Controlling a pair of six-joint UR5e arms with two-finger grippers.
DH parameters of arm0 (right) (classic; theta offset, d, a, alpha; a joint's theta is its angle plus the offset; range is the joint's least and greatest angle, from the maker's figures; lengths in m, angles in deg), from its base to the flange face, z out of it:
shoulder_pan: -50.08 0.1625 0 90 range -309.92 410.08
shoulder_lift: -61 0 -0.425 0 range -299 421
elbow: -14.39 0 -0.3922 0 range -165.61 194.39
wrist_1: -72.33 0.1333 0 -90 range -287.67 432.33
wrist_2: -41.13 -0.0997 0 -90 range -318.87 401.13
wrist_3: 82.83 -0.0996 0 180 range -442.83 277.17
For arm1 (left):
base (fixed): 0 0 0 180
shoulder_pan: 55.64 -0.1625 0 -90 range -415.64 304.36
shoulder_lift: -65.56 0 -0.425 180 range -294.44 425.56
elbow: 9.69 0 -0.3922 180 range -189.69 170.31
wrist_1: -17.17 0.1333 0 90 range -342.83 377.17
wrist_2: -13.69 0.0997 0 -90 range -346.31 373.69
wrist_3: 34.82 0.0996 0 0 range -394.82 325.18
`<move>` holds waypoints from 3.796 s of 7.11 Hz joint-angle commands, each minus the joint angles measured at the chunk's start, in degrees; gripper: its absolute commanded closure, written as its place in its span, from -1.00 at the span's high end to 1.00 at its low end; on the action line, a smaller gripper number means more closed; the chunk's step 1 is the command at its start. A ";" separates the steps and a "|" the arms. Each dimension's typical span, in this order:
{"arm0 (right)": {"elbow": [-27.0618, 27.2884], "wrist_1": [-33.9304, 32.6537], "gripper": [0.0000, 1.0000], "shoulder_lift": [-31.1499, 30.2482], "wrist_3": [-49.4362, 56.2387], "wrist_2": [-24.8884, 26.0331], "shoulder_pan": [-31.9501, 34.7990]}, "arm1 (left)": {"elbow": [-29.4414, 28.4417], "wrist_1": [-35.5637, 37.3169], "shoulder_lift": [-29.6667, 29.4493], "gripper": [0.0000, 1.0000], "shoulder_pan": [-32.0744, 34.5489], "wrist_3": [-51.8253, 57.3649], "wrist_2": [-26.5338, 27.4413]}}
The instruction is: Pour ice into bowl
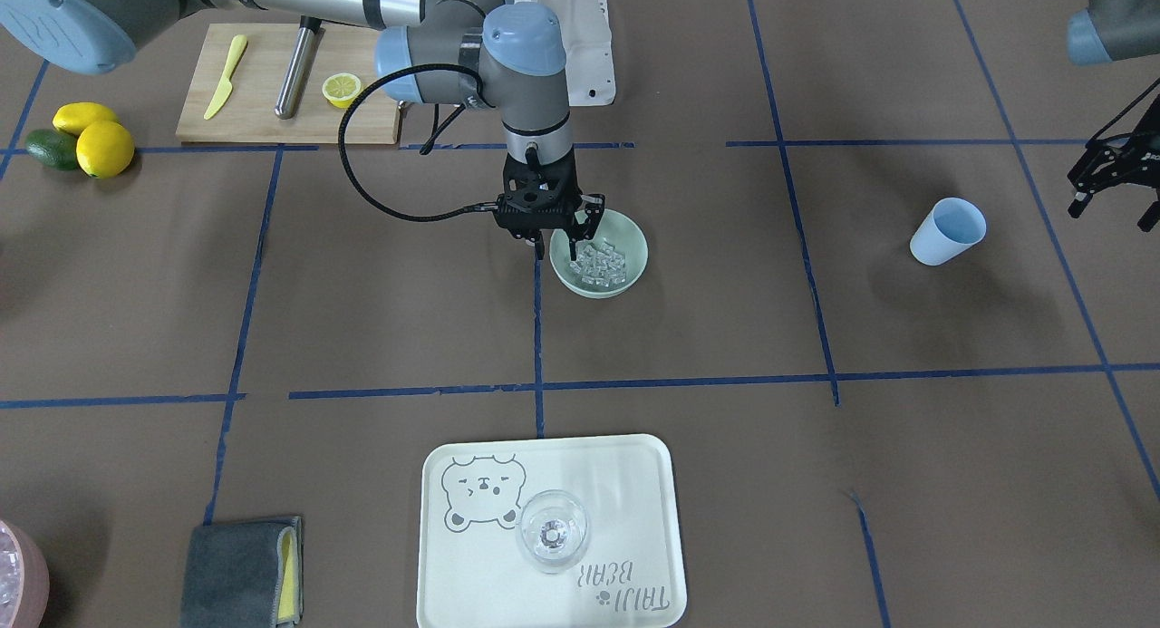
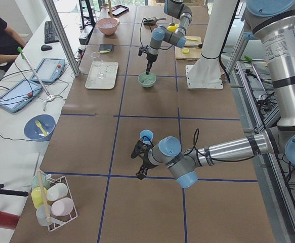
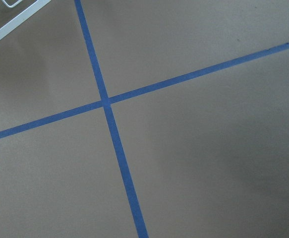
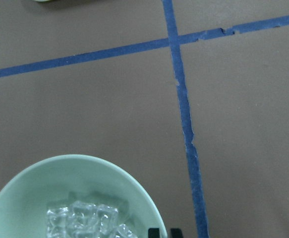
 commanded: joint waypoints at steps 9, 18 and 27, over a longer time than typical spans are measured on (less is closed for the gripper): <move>11.28 0.00 -1.00 -6.29 -0.36 -5.19 4.78 | 1.41 0.00 0.08 1.00 0.18 -0.70 0.00; 21.61 12.97 -1.00 -41.37 18.00 -20.30 25.17 | 2.55 0.88 -1.07 1.00 0.09 -0.79 0.09; 13.08 32.60 -1.00 -54.06 24.42 -29.28 32.30 | 2.99 0.88 -1.68 1.00 0.18 -0.96 0.26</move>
